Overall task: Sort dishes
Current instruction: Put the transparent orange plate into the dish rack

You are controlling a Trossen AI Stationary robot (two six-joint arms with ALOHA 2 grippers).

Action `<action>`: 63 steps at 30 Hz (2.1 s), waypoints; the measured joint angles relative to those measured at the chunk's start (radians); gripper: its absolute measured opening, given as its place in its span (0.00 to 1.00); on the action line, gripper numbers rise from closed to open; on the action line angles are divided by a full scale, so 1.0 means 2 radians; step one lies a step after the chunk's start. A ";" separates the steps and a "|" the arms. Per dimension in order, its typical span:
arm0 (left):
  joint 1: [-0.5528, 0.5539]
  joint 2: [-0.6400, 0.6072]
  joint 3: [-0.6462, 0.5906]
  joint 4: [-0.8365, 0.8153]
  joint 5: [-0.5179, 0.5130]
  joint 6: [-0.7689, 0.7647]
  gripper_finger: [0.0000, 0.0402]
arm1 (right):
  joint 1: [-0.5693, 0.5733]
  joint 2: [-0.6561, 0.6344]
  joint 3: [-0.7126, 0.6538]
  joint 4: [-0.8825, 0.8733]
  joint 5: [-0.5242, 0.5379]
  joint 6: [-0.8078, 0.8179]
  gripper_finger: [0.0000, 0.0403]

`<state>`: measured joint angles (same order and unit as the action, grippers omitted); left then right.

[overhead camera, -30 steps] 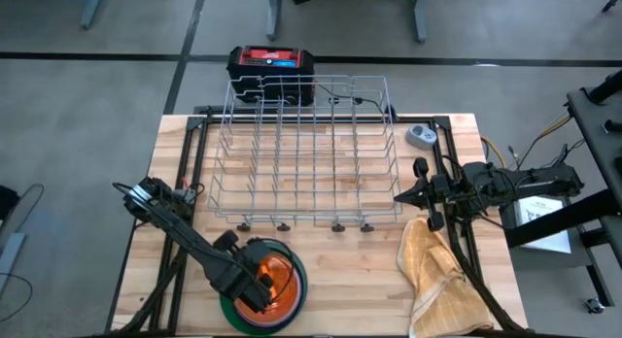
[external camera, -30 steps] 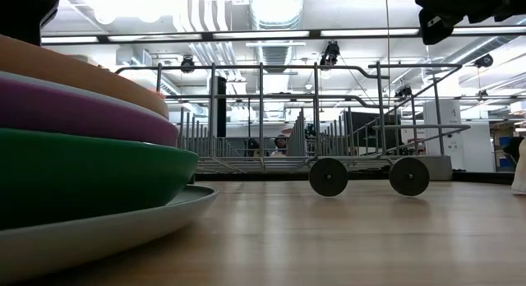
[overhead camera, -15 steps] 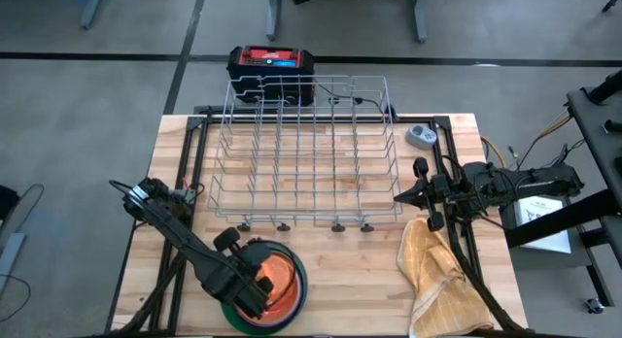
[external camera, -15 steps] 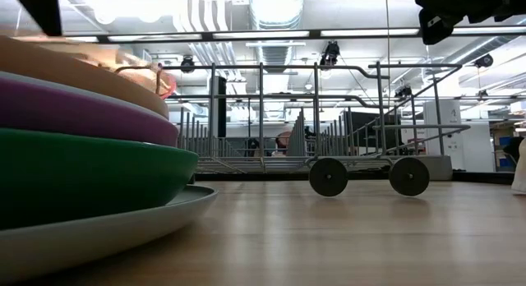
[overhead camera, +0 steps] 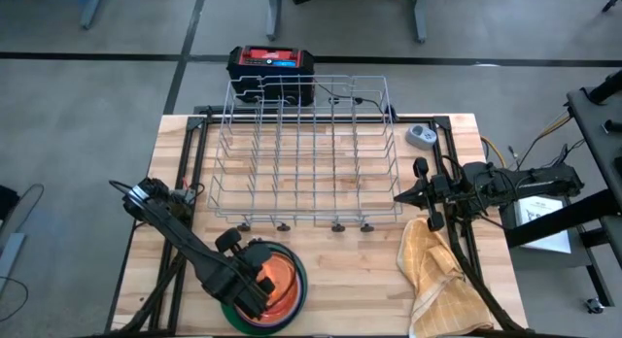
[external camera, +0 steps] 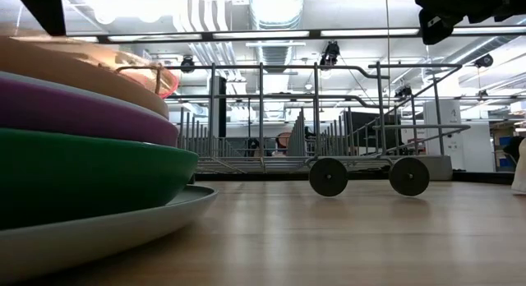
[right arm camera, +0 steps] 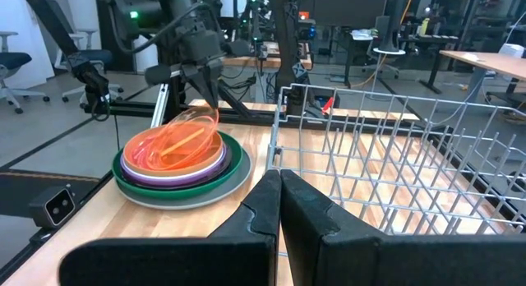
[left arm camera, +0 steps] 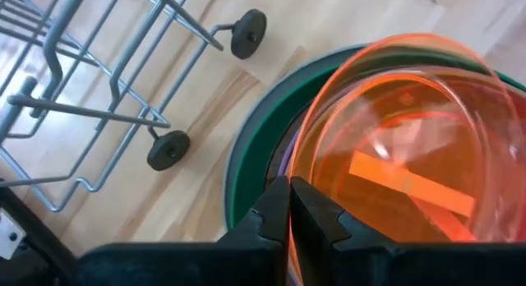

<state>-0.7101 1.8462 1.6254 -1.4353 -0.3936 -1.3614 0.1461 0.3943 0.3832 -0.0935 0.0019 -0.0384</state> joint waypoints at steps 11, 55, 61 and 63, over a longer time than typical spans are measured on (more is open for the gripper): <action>0.001 0.000 -0.056 0.045 -0.004 -0.025 0.00 | 0.000 0.000 0.000 0.000 0.000 0.003 0.01; 0.023 0.009 -0.094 0.063 0.045 -0.039 0.32 | 0.000 0.000 0.000 0.001 0.000 0.007 0.01; 0.023 0.009 -0.094 0.071 0.046 -0.038 0.32 | 0.000 0.000 0.000 0.001 0.000 0.007 0.01; 0.023 0.009 -0.094 0.071 0.045 -0.038 0.32 | 0.000 0.000 0.000 0.001 0.000 0.007 0.01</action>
<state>-0.6636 1.8633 1.4372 -1.2933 -0.3027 -1.4376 0.1460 0.3946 0.3832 -0.0914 0.0017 -0.0250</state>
